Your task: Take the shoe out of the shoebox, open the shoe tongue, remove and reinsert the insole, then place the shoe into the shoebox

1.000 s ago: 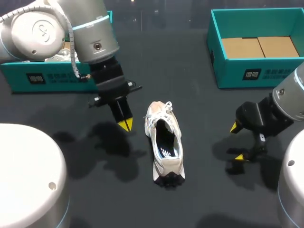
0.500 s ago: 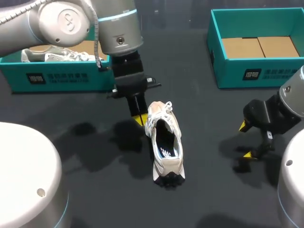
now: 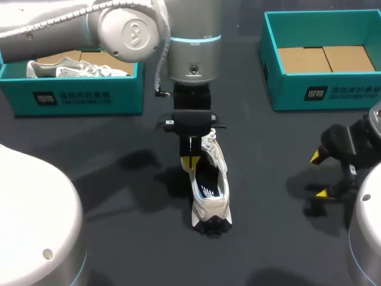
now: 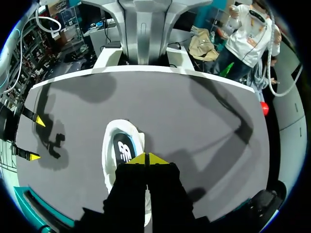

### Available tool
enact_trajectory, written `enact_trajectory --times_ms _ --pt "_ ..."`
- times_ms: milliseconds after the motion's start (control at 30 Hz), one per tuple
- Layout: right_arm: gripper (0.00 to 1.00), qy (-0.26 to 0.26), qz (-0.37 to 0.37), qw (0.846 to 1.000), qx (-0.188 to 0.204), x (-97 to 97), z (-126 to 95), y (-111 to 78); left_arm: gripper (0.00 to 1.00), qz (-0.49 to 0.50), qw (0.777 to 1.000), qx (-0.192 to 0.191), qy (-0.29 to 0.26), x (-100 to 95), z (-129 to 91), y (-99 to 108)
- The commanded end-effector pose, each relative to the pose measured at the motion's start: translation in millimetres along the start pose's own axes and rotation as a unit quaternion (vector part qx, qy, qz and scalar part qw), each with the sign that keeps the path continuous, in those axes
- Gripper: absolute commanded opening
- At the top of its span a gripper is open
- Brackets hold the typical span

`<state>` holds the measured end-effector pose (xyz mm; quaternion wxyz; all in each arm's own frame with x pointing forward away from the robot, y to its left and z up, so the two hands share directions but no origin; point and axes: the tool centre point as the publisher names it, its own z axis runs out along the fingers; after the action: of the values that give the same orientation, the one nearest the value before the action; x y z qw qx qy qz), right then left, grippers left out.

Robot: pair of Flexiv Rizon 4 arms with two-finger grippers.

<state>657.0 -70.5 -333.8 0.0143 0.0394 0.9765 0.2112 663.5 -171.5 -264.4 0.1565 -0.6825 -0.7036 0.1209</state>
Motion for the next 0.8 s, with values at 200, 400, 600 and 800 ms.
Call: enact_trajectory --times_ms 200,400,600,800 --pt "1.0 -0.003 0.0 1.0 0.001 4.3 -1.9 -0.3 0.0 0.017 0.997 -0.018 0.073 -34.9 25.3 6.7" --pt "1.0 -0.003 0.0 1.0 0.001 4.3 -1.9 -0.3 0.0 0.027 0.996 -0.037 0.071 -44.6 47.0 11.4" --pt "1.0 -0.003 0.0 1.0 0.001 4.3 -1.9 -0.3 0.0 0.03 0.997 -0.027 0.069 -43.0 43.3 13.6" --pt "1.0 -0.003 0.0 1.0 0.001 4.3 -1.9 -0.3 0.0 0.031 0.995 -0.03 0.09 -41.2 60.9 21.5"
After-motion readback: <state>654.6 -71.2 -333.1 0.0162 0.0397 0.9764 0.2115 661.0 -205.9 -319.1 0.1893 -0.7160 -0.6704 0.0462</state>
